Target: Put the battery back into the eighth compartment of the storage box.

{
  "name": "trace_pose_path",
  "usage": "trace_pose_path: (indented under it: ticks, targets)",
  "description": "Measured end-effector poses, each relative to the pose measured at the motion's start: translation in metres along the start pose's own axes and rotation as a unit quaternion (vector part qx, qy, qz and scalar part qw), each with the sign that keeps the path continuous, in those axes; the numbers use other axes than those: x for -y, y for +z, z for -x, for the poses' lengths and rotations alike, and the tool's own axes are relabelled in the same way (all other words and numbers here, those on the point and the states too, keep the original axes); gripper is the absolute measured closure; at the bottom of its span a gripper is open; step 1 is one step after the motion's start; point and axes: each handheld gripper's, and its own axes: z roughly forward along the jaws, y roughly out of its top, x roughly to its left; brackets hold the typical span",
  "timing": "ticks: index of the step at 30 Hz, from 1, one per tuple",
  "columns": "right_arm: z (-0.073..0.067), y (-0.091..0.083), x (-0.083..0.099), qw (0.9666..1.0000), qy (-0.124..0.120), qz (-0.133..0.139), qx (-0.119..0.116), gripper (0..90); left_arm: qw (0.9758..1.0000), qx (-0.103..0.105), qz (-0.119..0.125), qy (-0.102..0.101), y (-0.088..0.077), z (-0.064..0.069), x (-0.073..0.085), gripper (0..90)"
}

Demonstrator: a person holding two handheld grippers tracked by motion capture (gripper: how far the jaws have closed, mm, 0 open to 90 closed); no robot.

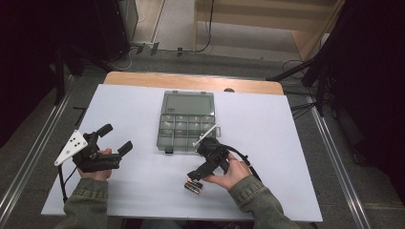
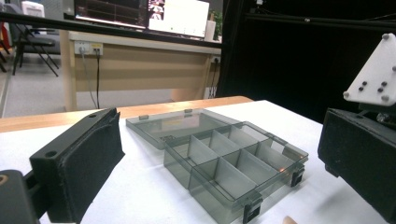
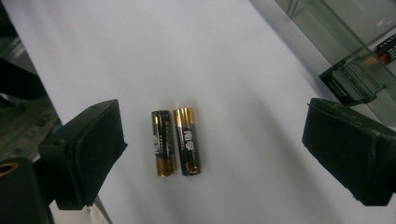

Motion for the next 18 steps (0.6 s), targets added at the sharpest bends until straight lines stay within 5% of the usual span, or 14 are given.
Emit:
trace_pose_path:
  ticks: [18]
  targets:
    - [-0.013,0.024,-0.001,0.995,-0.045,-0.064,0.063,19.6,1.0,-0.001,0.001,0.0,0.0,0.0,0.0,0.0]
